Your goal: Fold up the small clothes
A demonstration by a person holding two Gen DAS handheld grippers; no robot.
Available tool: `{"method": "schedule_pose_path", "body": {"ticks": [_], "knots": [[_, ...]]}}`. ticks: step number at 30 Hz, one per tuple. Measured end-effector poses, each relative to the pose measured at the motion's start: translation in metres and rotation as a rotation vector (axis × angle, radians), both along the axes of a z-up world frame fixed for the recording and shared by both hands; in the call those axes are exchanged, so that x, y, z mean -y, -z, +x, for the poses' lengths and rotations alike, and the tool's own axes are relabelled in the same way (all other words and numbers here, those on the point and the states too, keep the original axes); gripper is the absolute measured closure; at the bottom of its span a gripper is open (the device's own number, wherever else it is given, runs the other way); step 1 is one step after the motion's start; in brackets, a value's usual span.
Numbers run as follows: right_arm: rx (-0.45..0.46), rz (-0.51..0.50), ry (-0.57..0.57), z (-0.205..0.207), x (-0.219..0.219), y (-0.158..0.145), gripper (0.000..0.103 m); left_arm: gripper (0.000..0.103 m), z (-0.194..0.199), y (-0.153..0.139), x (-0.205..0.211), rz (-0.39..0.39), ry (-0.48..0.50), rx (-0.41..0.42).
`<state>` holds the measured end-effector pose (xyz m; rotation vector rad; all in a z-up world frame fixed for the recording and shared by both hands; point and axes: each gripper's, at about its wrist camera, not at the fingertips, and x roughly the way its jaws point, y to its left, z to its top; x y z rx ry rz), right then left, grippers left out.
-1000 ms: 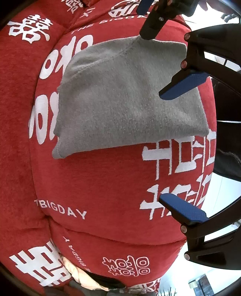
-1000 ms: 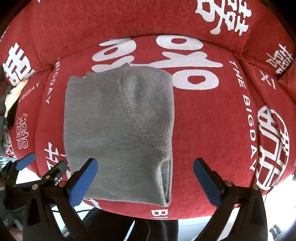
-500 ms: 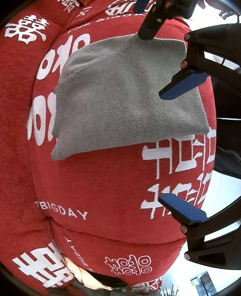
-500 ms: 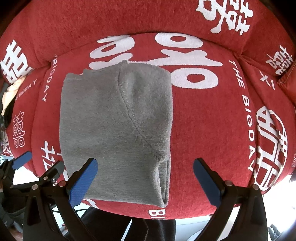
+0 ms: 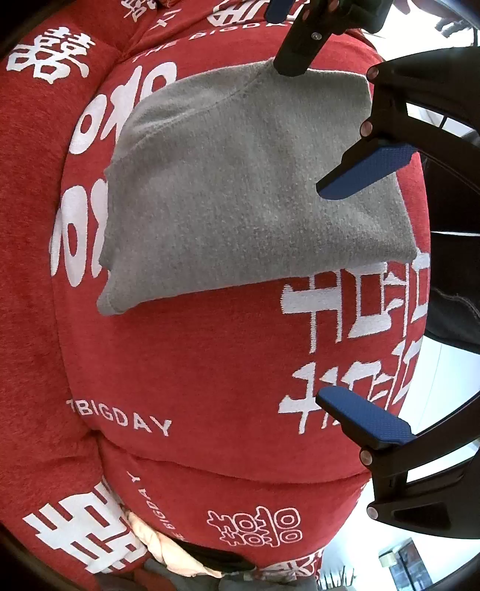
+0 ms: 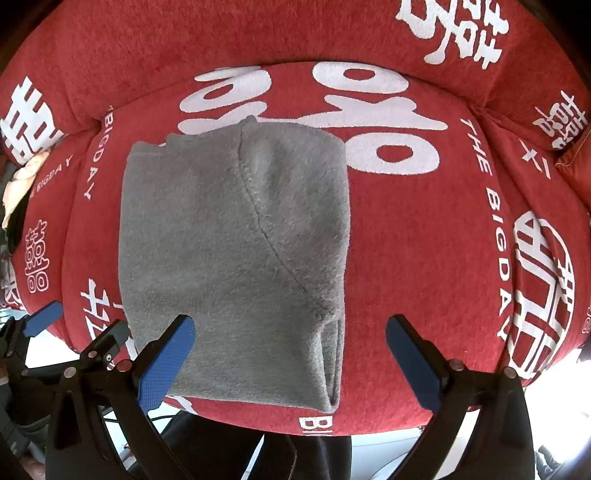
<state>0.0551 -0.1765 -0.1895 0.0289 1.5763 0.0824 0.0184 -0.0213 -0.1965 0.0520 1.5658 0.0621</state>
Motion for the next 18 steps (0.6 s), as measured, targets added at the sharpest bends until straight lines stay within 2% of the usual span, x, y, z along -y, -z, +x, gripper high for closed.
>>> {"method": "schedule_pose_path", "body": {"ticks": [18], "knots": [[-0.004,-0.005,-0.011,0.0015,-0.0016,0.0026,0.0,0.002,-0.0006,0.0017,0.0014,0.011,0.009,0.014]]}}
